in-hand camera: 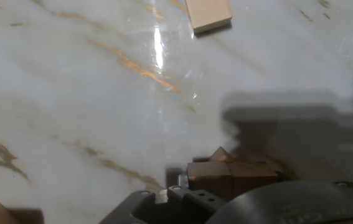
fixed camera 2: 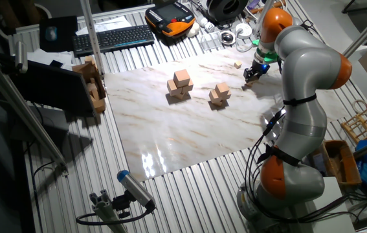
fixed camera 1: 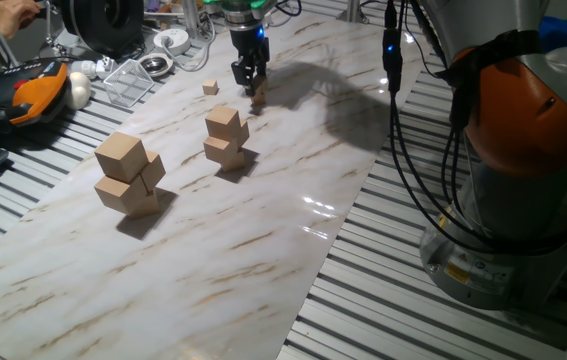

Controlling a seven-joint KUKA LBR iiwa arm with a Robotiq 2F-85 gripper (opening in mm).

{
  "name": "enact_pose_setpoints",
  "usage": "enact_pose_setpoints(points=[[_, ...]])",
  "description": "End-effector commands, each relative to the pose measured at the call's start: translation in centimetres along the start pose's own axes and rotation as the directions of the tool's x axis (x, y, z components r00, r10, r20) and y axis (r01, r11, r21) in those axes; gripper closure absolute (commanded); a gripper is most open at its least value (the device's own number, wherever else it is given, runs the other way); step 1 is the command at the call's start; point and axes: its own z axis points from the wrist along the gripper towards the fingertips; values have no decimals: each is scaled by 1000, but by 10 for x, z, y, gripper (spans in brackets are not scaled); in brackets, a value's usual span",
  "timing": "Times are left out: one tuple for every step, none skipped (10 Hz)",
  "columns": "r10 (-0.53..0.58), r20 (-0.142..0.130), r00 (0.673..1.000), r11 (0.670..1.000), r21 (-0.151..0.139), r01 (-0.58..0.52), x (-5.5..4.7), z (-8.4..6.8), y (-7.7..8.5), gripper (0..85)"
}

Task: Stack the blocks into a cross shape

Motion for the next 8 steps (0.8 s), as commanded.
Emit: enact_pose_setpoints(points=[[0,0,1000,1000,0,0,0,0,0,340],[-3,0,1000,1000,-2,3,0,0,0,340],[-8,2,1000,1000,-3,8,0,0,0,340],[-10,2,1000,1000,-5,10,0,0,0,340],[-13,2,1000,1000,-5,13,0,0,0,340],[-14,2,1000,1000,-5,14,0,0,0,340],[-16,2,1000,1000,-5,16,0,0,0,340],[-19,2,1000,1000,-5,19,0,0,0,340]])
